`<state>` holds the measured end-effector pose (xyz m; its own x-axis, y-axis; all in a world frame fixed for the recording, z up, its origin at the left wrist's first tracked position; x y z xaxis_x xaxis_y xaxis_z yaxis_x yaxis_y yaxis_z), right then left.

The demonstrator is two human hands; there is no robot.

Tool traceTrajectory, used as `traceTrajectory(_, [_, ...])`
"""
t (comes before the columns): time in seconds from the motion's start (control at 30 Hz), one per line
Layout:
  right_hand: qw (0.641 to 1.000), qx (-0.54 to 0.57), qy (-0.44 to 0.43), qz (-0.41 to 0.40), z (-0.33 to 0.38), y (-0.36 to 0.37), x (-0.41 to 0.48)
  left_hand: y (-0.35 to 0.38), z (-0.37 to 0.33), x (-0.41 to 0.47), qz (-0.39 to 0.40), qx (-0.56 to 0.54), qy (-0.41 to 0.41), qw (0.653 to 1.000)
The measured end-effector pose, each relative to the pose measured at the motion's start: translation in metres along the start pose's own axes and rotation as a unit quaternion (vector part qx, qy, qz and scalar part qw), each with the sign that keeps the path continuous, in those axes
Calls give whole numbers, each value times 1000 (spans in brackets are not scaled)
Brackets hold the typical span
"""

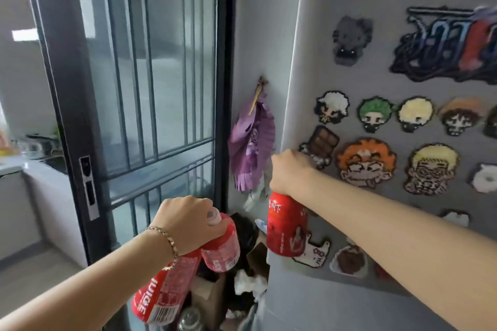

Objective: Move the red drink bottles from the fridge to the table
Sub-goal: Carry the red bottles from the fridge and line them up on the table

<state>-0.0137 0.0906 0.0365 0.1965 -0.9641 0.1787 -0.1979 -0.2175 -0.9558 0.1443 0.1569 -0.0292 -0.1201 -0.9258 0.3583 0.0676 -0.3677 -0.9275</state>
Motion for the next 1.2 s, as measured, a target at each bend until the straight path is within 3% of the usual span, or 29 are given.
traceTrajectory(0.33, [997, -37, 62, 24, -34, 36, 151, 45, 14, 126, 18, -5, -30, 999])
traceTrajectory(0.6, [997, -8, 60, 47, -30, 48, 181, 78, 29, 189, 28, -24, 20, 999])
traceTrajectory(0.87, [997, 44, -57, 26, 8, 76, 167, 96, 41, 181, 74, -26, 6, 997])
traceTrajectory(1.03, [979, 86, -183, -9, 49, 84, 149, 99, 47, 122, 97, 8, -84, 992])
traceTrajectory(1.2, [930, 122, -341, -60, 92, 77, 94, 79, 40, 29, 91, 51, -228, 968])
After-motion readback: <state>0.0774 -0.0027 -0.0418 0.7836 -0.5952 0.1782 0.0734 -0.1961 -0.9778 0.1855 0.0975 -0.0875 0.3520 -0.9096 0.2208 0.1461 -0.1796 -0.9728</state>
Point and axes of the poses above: each hand's wrist, its own x-axis towards the middle knuckle, its own y-axis out of the palm, z = x × y, the point moved 5 cm from there along x, towards the middle knuckle, and after that the axes turned 2 degrees about z, right-handed, at the moved point
